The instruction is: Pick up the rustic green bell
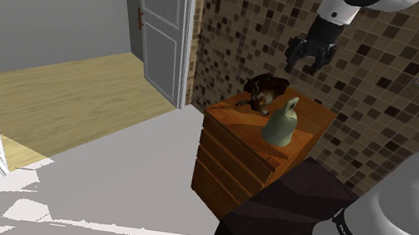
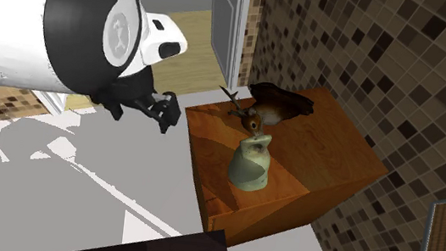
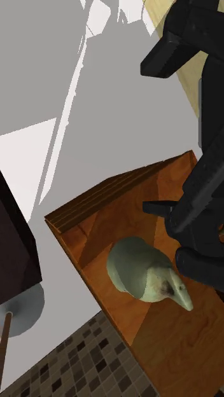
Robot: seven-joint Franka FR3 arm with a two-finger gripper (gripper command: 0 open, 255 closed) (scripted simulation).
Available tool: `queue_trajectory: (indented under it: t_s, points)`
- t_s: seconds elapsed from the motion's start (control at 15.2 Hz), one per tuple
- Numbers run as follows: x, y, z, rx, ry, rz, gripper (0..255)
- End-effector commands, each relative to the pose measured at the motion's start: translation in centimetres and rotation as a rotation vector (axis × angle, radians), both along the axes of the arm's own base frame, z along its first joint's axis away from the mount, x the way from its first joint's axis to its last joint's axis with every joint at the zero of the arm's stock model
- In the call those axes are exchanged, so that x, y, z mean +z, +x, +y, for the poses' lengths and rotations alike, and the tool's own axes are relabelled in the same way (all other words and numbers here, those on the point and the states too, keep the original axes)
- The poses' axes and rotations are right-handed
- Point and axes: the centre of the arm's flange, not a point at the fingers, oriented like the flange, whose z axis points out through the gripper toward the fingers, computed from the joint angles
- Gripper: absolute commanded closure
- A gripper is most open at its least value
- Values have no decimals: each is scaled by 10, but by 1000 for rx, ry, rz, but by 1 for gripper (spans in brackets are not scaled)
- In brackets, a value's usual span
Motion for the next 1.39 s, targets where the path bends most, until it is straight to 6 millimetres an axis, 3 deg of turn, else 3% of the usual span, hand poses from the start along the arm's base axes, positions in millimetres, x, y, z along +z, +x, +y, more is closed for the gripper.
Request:
queue_trajectory:
  t_s: [0.0, 0.66, 1.32]
  points:
    - [-13, 16, -17, -49, 3, -2, 0]
    - [-86, 70, -110, -286, 23, -6, 0]
    - [-162, 101, -213, -524, 43, -10, 0]
